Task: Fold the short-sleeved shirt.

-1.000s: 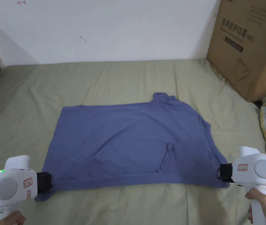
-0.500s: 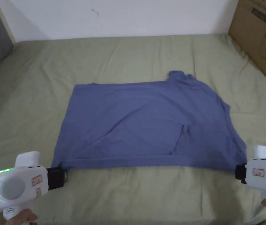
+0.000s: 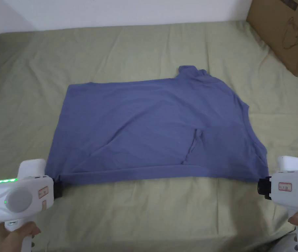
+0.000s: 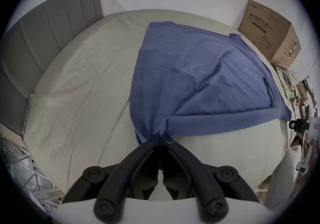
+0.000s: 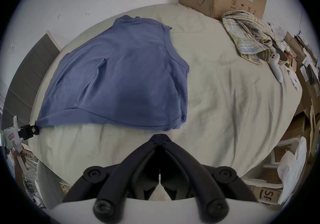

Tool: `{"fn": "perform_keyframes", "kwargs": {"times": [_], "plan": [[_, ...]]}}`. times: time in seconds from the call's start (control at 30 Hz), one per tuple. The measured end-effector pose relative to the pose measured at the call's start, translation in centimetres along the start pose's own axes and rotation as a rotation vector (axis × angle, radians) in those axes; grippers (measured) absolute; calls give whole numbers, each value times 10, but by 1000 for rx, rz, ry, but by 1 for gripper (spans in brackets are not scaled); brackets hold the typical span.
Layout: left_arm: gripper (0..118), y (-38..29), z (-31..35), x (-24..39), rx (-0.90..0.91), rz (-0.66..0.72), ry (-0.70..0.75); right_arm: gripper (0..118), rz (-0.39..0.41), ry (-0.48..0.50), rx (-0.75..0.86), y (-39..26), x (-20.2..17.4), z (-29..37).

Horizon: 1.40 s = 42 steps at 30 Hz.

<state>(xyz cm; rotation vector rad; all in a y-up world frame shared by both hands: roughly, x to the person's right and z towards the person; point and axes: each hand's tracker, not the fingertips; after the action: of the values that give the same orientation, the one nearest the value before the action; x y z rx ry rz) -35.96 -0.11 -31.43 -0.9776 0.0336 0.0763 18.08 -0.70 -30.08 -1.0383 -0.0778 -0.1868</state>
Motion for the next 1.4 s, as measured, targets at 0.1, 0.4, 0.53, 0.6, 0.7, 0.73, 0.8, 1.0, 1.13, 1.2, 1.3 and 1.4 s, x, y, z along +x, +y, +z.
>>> {"fn": "perform_keyframes", "kwargs": {"times": [0.1,0.4,0.53,0.6,0.7,0.73,0.8,1.0,1.13,1.2,1.3,1.4], "plan": [[2,2,3,-3,5,6,1,0,2,10,16,0,2,7],[2,4,4,-1,2,9,-8,77,21,-3,67,34,5,6],[2,6,3,-4,-5,17,-3,36,-16,24,-14,50,10,-29],[2,6,2,-5,-9,18,-2,2,16,84,-21,46,5,-29],[2,7,3,-7,-15,15,5,2,113,18,3,41,-8,-28],[2,8,4,-8,-16,16,7,2,104,-1,13,40,-10,-26],[2,10,6,-10,-23,20,8,2,93,5,8,45,-9,-24],[2,32,17,-16,1,31,8,2,47,25,59,59,-1,1],[2,64,18,-20,12,50,6,2,31,-17,78,83,0,6],[2,83,12,-21,6,43,11,2,21,-5,78,99,4,1],[2,115,-3,-16,-4,31,7,2,-7,19,79,123,4,-8],[2,139,-24,-12,-27,0,13,2,-4,18,80,143,-1,-23]]}}
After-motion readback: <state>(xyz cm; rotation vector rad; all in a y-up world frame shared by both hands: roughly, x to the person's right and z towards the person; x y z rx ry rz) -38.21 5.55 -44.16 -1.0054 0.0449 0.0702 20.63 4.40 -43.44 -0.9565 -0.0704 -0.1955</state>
